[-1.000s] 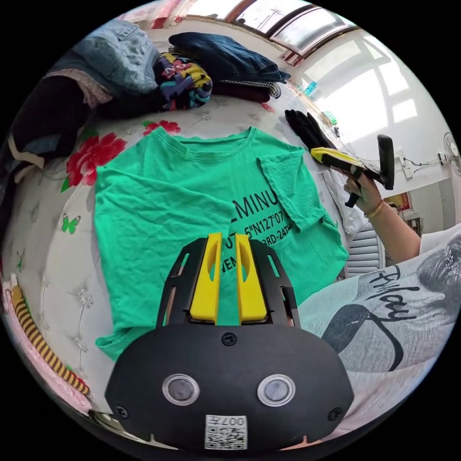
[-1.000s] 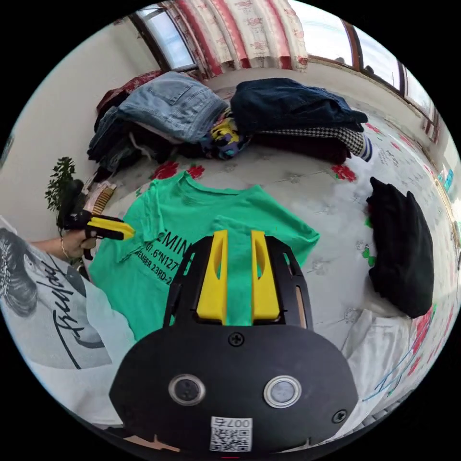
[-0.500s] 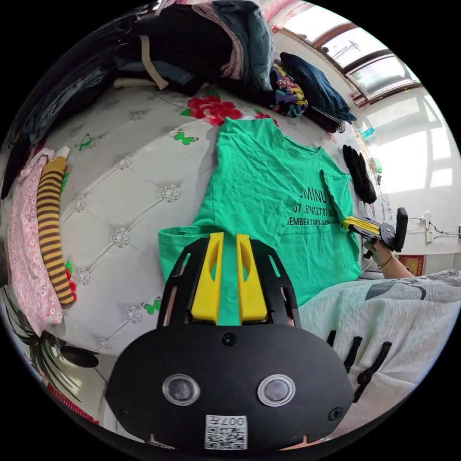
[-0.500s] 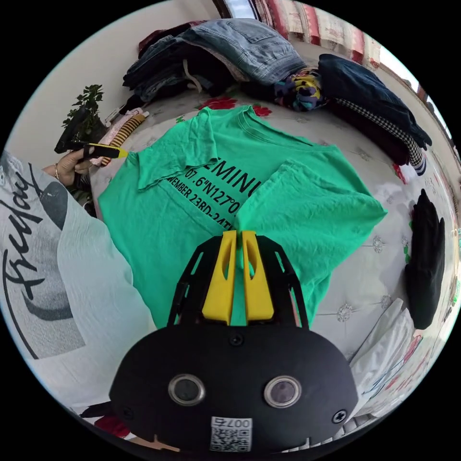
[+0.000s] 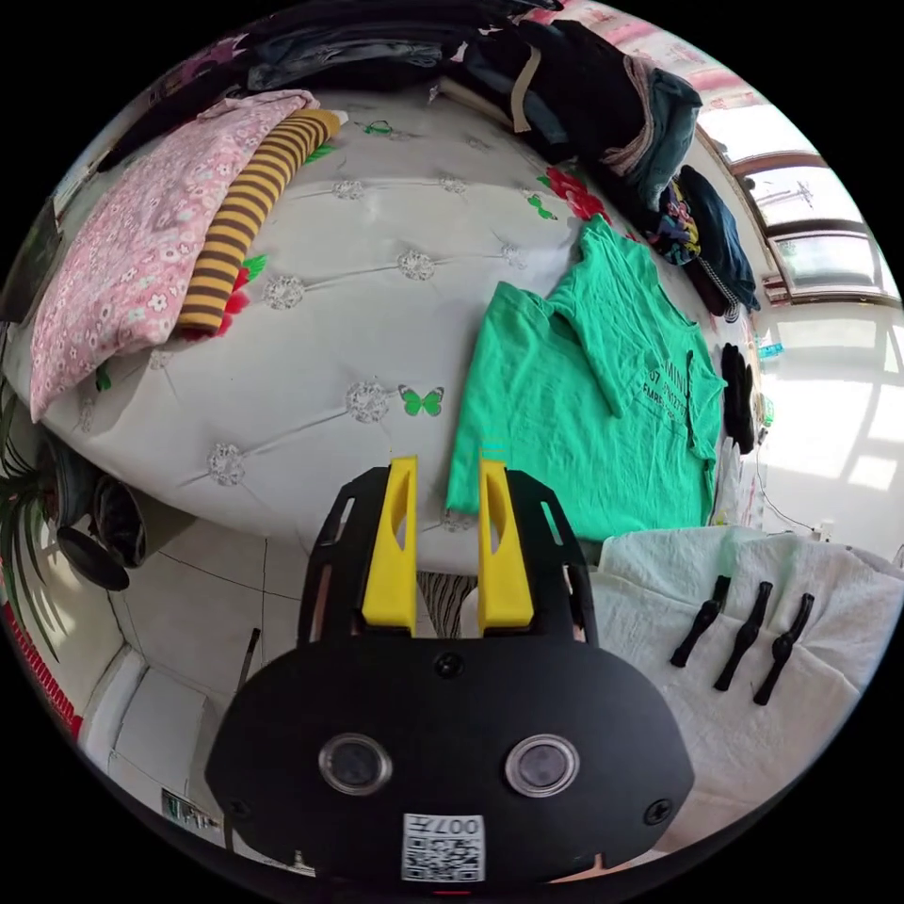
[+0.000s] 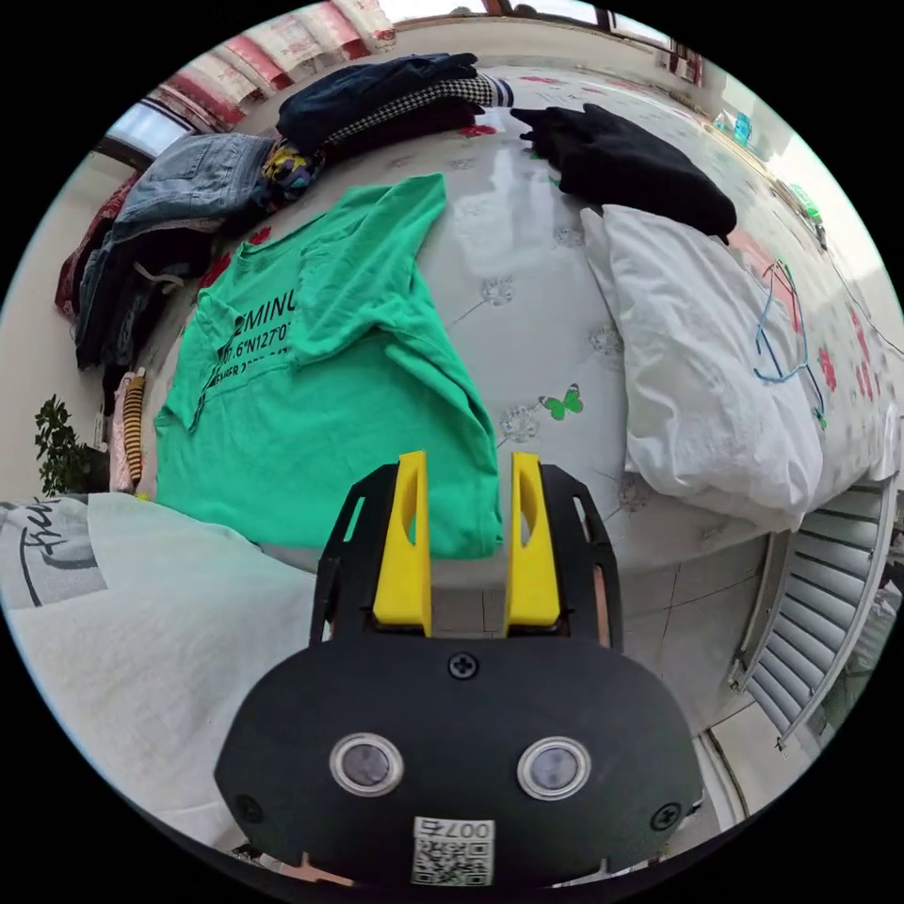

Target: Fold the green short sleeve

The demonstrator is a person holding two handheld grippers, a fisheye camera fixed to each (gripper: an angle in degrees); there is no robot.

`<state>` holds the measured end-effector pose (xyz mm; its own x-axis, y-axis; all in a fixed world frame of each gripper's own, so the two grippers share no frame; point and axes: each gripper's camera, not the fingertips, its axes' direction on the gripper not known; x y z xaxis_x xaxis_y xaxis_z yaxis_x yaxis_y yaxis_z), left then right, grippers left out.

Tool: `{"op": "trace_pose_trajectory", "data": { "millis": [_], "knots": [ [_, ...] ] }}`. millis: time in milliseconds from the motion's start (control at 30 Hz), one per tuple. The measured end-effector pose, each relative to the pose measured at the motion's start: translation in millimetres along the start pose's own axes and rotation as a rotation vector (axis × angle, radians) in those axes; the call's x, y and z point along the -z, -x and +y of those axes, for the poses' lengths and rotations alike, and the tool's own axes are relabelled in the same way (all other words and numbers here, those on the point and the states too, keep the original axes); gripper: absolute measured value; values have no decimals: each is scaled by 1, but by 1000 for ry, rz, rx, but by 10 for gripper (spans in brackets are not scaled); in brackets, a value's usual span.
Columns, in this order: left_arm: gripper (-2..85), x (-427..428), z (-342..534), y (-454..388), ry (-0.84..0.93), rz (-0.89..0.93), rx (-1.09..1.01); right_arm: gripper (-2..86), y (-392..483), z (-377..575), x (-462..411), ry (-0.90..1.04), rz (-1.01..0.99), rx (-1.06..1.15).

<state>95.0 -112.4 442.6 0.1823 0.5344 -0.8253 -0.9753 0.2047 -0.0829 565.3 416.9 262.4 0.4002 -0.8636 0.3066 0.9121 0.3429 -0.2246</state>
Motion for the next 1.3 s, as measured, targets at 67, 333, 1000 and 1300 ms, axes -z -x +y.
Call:
{"op": "trace_pose_trajectory", "data": {
  "millis": [67,333,1000,1300],
  "knots": [
    [99,-5,3,-8,43,22,-17,80,-9,16,-5,66,39,-9],
    [14,11,-1,-42,122,-120,-168,19,-12,18,-11,151,55,51],
    [-6,205,-173,-32,-193,718,-170,-1,-121,-43,155,-415,-813,-155],
    [30,187,-322,-51,-263,582,-37,8,-118,-193,133,-490,-708,-231]
  ]
}}
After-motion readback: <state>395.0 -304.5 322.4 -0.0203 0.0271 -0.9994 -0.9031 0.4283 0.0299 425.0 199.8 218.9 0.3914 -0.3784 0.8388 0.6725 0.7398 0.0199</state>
